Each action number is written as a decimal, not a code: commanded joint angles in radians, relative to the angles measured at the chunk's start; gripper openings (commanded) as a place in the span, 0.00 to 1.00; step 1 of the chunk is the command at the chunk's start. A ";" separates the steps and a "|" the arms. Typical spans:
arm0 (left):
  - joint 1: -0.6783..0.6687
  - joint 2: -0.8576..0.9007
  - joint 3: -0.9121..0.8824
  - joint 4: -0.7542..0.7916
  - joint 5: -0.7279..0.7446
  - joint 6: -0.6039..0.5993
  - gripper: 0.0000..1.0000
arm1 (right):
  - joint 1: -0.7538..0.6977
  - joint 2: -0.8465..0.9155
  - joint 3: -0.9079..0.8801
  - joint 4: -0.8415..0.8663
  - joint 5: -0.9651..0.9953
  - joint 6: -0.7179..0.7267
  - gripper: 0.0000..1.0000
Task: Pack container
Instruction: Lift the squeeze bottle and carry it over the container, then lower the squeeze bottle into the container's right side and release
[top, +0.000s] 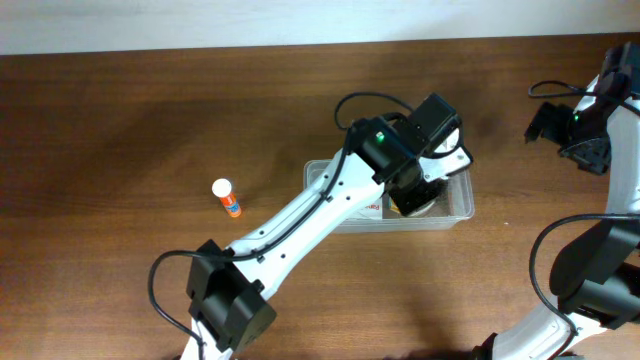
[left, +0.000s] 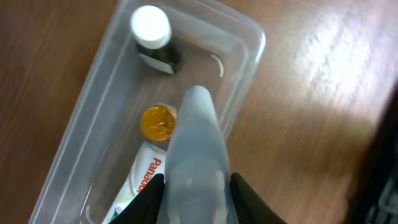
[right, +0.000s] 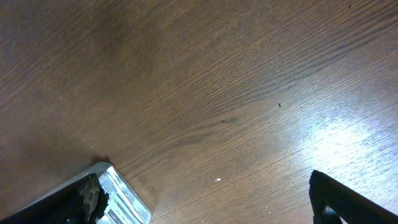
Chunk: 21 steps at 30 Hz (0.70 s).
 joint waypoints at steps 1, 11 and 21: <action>0.004 0.038 0.019 -0.015 0.091 0.171 0.21 | 0.000 0.003 -0.002 0.001 0.001 0.012 0.98; 0.004 0.101 0.019 -0.041 0.113 0.291 0.21 | 0.000 0.003 -0.002 0.001 0.001 0.012 0.99; 0.004 0.103 0.019 0.043 0.116 0.387 0.22 | 0.000 0.003 -0.002 0.001 0.001 0.012 0.98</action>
